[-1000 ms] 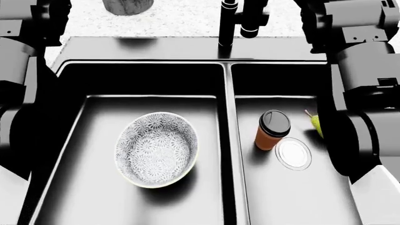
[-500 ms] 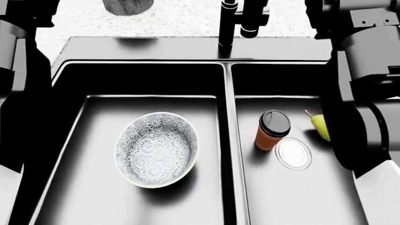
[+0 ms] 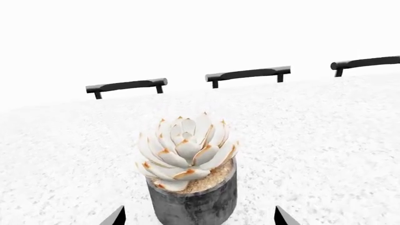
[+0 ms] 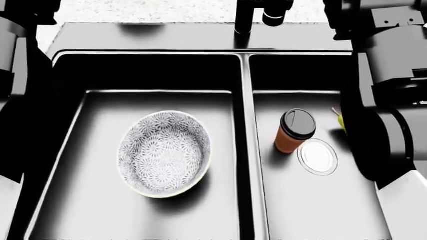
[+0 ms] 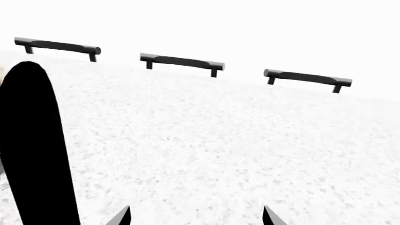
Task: Pick the bowl and cup and place them in the sink. Then turn on the water.
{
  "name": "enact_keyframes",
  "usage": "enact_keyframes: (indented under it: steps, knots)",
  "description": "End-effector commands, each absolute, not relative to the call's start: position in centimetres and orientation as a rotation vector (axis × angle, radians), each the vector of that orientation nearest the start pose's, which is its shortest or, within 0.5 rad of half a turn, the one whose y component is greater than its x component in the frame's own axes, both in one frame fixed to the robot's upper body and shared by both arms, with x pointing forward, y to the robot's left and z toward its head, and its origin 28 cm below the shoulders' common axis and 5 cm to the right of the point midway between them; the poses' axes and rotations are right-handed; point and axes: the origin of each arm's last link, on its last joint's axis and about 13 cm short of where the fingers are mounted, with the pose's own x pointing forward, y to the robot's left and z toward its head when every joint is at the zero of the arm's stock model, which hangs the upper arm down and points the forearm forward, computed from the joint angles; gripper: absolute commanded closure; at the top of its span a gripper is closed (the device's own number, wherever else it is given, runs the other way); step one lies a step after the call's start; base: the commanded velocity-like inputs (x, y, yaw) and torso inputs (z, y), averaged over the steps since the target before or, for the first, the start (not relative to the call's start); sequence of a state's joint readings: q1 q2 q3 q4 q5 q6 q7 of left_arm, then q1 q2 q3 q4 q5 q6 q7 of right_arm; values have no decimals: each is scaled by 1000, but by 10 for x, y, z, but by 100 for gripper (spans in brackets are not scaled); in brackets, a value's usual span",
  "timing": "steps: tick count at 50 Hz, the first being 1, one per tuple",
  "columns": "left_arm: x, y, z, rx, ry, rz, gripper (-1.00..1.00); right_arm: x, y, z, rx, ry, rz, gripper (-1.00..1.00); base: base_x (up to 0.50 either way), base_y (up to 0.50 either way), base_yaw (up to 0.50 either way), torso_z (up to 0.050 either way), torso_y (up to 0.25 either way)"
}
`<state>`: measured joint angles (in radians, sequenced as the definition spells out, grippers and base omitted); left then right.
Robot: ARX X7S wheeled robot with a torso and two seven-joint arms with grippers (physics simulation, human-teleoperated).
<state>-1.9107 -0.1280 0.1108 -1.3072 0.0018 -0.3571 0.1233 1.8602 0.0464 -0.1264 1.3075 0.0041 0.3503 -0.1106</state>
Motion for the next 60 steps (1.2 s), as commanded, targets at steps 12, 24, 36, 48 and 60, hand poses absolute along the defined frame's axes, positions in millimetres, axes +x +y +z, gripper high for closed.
enact_keyframes:
  steps: [12, 24, 36, 48, 60]
  knots:
    - [411, 262, 418, 99, -228, 24, -100, 421, -116, 397, -120, -184, 49, -100, 0, 0, 0, 0, -116]
    - [411, 263, 416, 90, -229, 27, -100, 426, -113, 378, -120, -141, 57, -100, 0, 0, 0, 0, -28]
    - [411, 265, 416, 88, -227, 27, -100, 428, -113, 364, -115, -97, 59, -100, 0, 0, 0, 0, 0]
    - [412, 264, 415, 89, -226, 25, -100, 429, -118, 358, -99, -79, 25, -100, 0, 0, 0, 0, 0]
    - [411, 264, 416, 90, -228, 23, -100, 428, -135, 357, -61, -82, -47, -100, 0, 0, 0, 0, -1]
